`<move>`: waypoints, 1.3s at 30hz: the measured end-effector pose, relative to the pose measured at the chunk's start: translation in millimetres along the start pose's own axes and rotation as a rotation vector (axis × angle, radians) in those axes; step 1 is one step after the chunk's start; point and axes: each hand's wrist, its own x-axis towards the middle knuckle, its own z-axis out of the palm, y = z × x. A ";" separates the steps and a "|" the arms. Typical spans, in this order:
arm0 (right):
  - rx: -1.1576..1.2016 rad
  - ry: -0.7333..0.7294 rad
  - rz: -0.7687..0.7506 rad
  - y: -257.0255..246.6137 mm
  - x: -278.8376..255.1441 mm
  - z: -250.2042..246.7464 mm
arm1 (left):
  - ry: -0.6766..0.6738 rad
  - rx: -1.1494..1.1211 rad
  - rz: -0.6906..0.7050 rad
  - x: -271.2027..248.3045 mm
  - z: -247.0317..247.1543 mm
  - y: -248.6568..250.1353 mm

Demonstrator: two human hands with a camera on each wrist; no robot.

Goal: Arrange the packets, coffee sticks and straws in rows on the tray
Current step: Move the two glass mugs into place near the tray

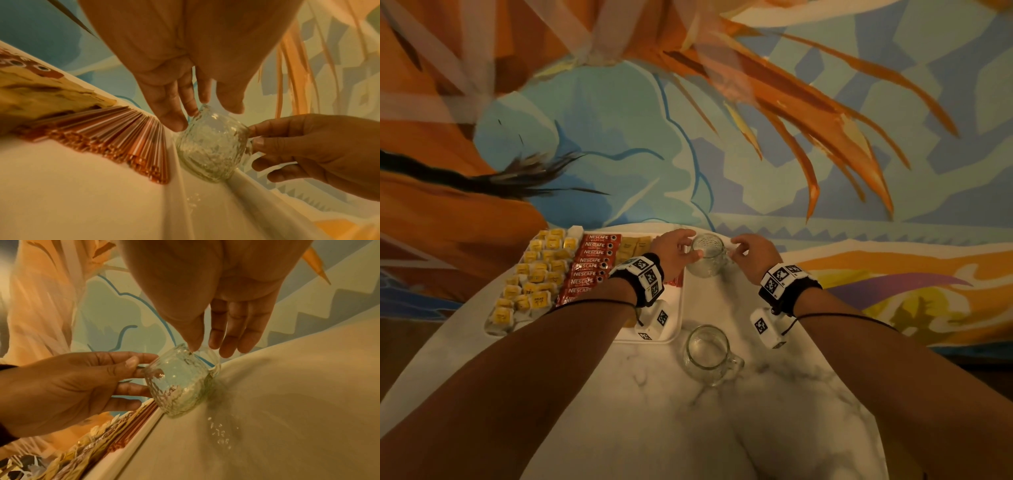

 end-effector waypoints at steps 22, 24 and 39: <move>0.117 -0.286 -0.252 12.8 -173.5 -13.1 | -0.181 -0.075 0.089 -170.6 17.1 -2.5; 0.084 -0.324 -0.243 17.2 -178.0 -8.0 | -0.195 -0.060 0.092 -175.8 21.8 -4.9; 0.022 -0.087 -0.122 6.9 -114.7 5.4 | -0.092 -0.112 -0.024 -131.2 20.5 14.5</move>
